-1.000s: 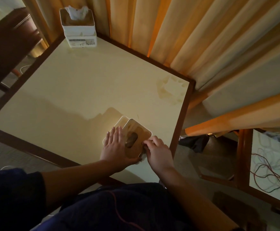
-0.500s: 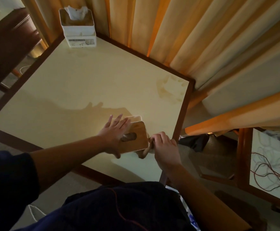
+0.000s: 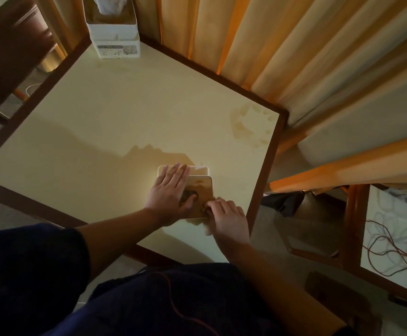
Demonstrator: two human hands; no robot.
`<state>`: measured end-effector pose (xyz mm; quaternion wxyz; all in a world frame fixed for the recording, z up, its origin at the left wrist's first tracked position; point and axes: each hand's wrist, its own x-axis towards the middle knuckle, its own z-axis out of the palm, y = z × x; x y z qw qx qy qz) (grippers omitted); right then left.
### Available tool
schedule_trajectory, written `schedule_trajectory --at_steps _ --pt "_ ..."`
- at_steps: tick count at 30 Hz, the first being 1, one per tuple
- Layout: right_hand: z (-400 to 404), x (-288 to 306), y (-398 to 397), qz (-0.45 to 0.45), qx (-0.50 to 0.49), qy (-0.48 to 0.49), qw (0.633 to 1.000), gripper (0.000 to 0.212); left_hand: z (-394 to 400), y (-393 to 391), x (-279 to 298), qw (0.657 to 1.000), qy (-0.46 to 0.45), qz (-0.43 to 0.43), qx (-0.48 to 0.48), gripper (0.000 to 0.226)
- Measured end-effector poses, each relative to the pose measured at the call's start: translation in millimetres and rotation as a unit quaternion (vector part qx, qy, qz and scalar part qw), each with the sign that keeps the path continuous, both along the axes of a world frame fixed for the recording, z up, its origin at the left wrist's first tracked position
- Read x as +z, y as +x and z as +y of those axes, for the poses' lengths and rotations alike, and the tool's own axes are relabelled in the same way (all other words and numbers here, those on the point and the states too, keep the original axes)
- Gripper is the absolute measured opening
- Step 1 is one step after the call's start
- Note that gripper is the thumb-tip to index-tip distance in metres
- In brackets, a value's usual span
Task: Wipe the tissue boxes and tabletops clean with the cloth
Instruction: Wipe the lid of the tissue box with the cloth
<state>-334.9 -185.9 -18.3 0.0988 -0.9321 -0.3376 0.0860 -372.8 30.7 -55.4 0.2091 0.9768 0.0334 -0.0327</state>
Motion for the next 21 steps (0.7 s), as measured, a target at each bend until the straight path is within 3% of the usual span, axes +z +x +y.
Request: schedule_trajectory --at_steps 3,13,21 --pt "3 2 4 -0.026 -0.004 0.004 1.0 0.016 0 -1 -3 1.0 -0.009 -0.01 0.016 0.08" --pt "60 5 65 -0.067 -0.051 0.005 0.996 0.012 1 1 -3 0.999 -0.011 -0.031 0.031 0.076" --pt "36 4 34 -0.038 -0.038 0.017 0.998 0.019 -3 1 -4 0.998 0.006 -0.035 0.046 0.077"
